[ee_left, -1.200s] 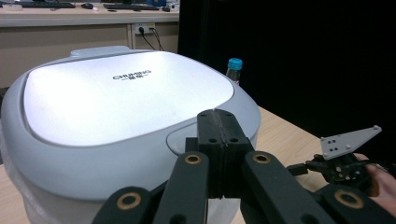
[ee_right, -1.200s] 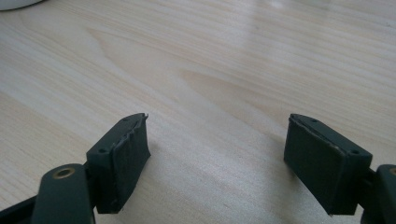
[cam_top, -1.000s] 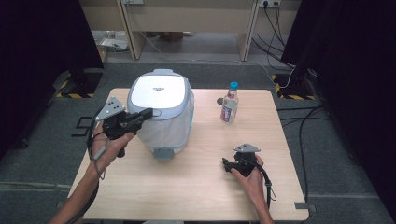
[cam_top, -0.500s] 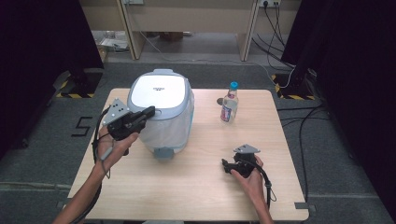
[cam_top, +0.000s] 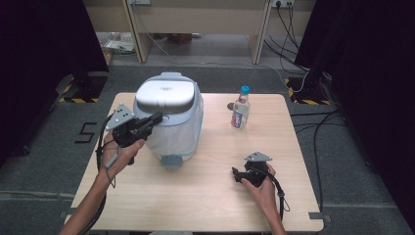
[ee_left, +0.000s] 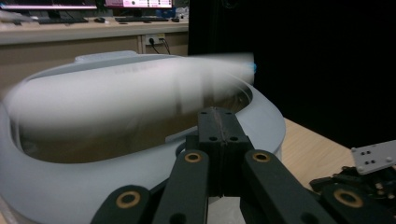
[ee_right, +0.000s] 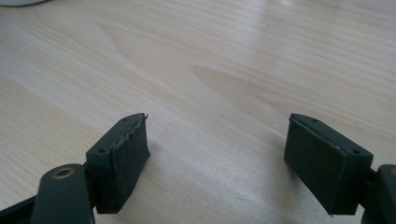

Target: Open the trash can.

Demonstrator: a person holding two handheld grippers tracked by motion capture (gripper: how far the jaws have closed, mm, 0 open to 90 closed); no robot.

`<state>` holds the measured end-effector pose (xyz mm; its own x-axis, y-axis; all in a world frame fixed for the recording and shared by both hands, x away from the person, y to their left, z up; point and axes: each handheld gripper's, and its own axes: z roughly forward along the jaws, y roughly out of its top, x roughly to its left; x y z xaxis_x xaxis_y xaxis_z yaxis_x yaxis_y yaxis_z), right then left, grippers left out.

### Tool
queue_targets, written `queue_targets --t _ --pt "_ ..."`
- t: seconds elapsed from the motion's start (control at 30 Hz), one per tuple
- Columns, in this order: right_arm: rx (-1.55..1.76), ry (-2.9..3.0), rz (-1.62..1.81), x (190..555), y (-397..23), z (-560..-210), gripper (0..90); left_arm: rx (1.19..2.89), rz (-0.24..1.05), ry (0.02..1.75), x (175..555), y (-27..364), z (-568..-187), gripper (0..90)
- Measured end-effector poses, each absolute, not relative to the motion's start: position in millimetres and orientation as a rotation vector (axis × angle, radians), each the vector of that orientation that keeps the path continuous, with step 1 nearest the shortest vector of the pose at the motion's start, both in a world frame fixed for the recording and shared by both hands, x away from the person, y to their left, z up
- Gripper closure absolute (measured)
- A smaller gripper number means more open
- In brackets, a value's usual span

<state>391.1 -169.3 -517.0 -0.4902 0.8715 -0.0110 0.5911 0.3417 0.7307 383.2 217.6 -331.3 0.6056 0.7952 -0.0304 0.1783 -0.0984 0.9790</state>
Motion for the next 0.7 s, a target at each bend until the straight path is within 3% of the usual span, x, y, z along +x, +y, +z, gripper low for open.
queue_targets --t 0.23,0.43,0.7 --pt "1.289 2.210 0.951 390 -169 -517 21.5 1.653 0.643 0.832 382 216 -326 88.2" --pt "1.288 2.216 0.951 390 -168 -517 20.4 1.690 0.591 0.796 373 209 -324 73.8" --pt "1.281 2.220 0.951 391 -169 -517 19.8 1.666 0.562 0.761 355 214 -312 63.7"
